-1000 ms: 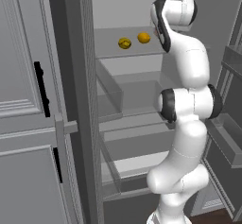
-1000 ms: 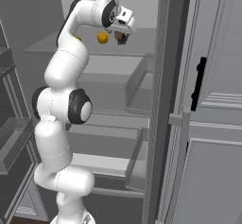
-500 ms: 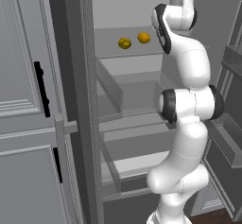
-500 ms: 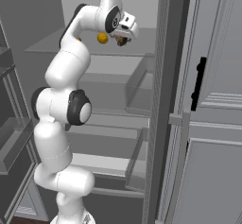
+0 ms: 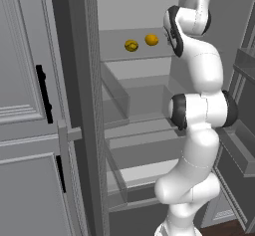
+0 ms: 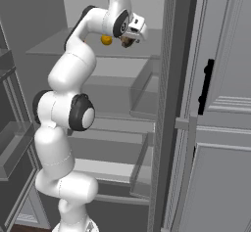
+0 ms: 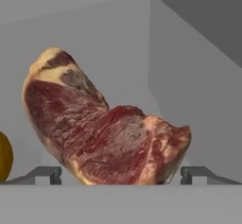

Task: Place one lemon and one steak in each tupperware on the nearby counter, to pack two identical lunches.

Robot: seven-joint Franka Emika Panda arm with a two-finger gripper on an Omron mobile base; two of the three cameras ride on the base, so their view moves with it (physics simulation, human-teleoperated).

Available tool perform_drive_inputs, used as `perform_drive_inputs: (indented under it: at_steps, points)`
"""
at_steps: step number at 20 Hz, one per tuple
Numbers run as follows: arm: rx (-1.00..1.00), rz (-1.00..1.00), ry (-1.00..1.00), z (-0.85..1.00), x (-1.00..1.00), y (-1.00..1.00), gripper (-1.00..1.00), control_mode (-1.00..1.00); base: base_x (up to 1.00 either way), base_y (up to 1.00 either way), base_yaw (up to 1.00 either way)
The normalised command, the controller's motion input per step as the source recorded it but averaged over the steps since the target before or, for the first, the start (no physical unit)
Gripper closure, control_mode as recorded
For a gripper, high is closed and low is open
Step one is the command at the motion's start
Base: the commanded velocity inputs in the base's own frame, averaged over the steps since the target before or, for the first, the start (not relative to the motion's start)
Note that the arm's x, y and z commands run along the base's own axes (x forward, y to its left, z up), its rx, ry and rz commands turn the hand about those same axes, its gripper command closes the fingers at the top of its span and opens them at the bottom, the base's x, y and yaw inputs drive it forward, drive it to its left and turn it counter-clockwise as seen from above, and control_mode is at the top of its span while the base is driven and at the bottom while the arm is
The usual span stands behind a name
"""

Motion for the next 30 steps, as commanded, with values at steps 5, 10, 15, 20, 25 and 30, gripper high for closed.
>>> perform_drive_inputs:
  at_steps: [5, 10, 15, 20, 25, 30]
  points:
    - [0.04, 0.10, 0.00, 0.00, 0.07, -0.02, -1.00, -1.00, 0.00, 0.00, 0.00]
    - [0.03, 0.17, 0.00, -0.12, 0.00, 0.01, -1.00, -1.00, 0.00, 0.00, 0.00]
    - [0.01, 0.12, -0.03, -0.09, 0.00, 0.00, -1.00, -1.00, 0.00, 0.00, 0.00]
    - [0.00, 0.07, -0.12, -0.01, 0.02, 0.08, -1.00, -1.00, 0.00, 0.00, 0.00]
    - [0.00, 0.06, -0.19, -0.09, 0.14, 0.32, -1.00, -1.00, 0.00, 0.00, 0.00]
    - [0.00, 0.01, -0.05, -0.21, 0.10, 0.16, -1.00, -1.00, 0.00, 0.00, 0.00]
